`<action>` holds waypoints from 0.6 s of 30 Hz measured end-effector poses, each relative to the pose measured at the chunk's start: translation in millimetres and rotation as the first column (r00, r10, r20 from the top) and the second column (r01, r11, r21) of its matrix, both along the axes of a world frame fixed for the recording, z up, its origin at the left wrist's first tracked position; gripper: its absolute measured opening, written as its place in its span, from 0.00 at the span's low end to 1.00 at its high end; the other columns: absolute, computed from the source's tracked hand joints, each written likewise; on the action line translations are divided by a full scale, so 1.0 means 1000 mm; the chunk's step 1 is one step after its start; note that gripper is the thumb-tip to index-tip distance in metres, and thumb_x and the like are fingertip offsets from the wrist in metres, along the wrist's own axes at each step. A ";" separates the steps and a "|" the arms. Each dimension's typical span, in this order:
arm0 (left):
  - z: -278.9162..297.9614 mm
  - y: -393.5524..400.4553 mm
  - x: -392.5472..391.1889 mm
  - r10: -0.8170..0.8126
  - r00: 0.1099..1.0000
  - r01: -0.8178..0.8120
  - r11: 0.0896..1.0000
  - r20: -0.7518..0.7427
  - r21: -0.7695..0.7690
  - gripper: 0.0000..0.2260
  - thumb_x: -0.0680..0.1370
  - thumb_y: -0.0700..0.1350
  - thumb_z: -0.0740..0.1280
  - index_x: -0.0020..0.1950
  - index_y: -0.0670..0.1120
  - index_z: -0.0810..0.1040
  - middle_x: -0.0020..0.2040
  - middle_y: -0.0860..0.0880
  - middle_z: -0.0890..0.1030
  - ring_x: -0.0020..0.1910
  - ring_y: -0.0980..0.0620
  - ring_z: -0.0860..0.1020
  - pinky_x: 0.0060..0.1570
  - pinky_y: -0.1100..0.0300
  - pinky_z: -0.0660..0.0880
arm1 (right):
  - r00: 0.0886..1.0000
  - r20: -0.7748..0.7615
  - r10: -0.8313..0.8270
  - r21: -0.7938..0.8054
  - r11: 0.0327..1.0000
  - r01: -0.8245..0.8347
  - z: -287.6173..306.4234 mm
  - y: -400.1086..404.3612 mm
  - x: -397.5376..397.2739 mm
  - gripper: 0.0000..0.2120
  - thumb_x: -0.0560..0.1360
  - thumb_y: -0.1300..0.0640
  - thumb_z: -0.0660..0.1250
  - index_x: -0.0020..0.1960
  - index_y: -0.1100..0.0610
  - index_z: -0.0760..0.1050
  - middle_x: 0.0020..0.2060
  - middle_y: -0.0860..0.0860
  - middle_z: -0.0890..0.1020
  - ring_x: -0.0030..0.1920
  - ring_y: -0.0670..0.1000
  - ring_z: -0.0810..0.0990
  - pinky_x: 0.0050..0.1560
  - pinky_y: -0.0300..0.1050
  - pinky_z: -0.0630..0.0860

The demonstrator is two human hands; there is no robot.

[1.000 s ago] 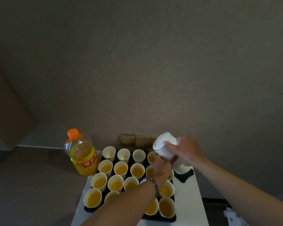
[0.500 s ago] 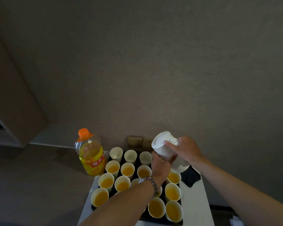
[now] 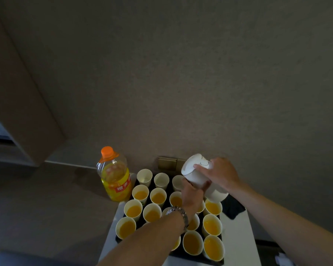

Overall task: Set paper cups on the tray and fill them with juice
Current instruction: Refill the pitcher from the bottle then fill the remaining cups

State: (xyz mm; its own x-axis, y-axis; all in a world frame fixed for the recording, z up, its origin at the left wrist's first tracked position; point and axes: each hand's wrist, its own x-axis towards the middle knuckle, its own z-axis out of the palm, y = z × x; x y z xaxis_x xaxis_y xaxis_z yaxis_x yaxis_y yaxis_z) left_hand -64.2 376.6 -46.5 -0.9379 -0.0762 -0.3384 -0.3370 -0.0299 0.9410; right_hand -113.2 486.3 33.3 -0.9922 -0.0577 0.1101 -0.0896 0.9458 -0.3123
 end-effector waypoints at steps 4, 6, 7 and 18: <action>-0.007 0.001 -0.002 0.006 1.000 -0.006 1.000 0.016 0.000 0.42 0.66 0.61 0.79 0.73 0.49 0.64 0.66 0.49 0.78 0.61 0.52 0.78 0.51 0.68 0.77 | 1.000 0.007 0.012 0.008 1.000 -0.012 0.002 -0.004 0.000 0.30 0.70 0.24 0.60 0.29 0.51 0.69 0.25 0.46 0.72 0.28 0.48 0.73 0.31 0.44 0.68; -0.010 0.002 -0.001 0.005 1.000 -0.005 1.000 0.008 -0.003 0.38 0.71 0.56 0.79 0.73 0.49 0.64 0.65 0.50 0.78 0.60 0.53 0.78 0.43 0.73 0.76 | 0.999 0.033 0.010 0.011 1.000 -0.011 0.001 -0.005 0.001 0.30 0.69 0.23 0.59 0.30 0.50 0.70 0.27 0.47 0.73 0.30 0.49 0.75 0.33 0.45 0.70; -0.012 0.002 0.000 0.004 1.000 -0.004 1.000 0.004 -0.005 0.37 0.72 0.55 0.78 0.73 0.49 0.63 0.65 0.51 0.78 0.60 0.54 0.78 0.42 0.73 0.75 | 0.999 0.044 0.006 0.015 1.000 -0.007 0.001 -0.006 0.001 0.30 0.68 0.22 0.59 0.32 0.50 0.70 0.28 0.47 0.74 0.32 0.49 0.76 0.34 0.45 0.71; -0.036 0.011 0.001 0.028 0.997 -0.038 0.986 0.065 0.160 0.48 0.59 0.71 0.79 0.73 0.54 0.66 0.65 0.53 0.80 0.65 0.50 0.78 0.66 0.49 0.77 | 0.995 0.101 -0.003 0.143 0.990 -0.011 0.009 -0.017 0.003 0.28 0.70 0.27 0.65 0.38 0.52 0.73 0.36 0.48 0.76 0.38 0.50 0.77 0.36 0.44 0.69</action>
